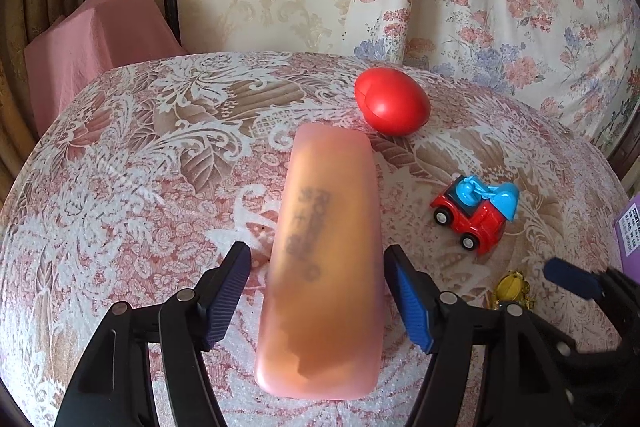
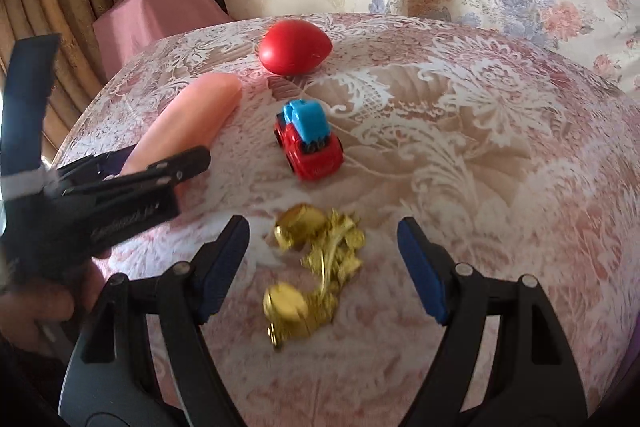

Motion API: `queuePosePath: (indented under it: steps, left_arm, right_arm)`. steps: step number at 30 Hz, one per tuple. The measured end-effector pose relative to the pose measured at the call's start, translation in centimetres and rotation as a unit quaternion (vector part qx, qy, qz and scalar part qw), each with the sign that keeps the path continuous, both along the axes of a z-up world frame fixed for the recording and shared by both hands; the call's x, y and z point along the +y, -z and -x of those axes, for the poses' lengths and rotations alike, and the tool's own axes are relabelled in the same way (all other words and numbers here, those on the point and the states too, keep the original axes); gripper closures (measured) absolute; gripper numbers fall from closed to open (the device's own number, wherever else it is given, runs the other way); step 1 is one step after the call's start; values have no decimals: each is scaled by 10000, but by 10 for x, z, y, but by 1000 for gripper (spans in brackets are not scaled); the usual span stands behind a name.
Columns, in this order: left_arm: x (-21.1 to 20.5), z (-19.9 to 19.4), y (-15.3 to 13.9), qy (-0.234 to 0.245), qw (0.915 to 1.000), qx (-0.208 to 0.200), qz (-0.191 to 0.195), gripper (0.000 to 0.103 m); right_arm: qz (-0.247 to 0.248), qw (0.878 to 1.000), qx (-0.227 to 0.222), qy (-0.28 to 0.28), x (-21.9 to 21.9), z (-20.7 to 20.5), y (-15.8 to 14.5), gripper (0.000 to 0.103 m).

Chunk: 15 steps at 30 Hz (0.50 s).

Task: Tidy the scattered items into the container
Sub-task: 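Grasp the pink bar with the left gripper while the right approaches the gold ornament, then lift the pink bar with the left gripper while the right opens over the gold ornament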

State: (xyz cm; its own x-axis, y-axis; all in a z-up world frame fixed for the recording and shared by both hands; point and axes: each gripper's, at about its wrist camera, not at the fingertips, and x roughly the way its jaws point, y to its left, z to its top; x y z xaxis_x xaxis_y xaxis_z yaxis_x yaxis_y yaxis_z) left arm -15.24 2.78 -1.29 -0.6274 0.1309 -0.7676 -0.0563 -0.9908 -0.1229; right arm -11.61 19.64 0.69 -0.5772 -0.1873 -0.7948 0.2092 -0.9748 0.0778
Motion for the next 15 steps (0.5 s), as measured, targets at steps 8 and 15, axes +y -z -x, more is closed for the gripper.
queuePosePath:
  steps: [8,15]
  left_arm:
    - [6,-1,1,87,9996,13,259,36]
    - [8,-3,2,53,9989,90,459,54]
  right_arm:
    - [-262,9994,135,175,-2,-9,9,25]
    - [-387,9980,310,401,1,-13,14,54]
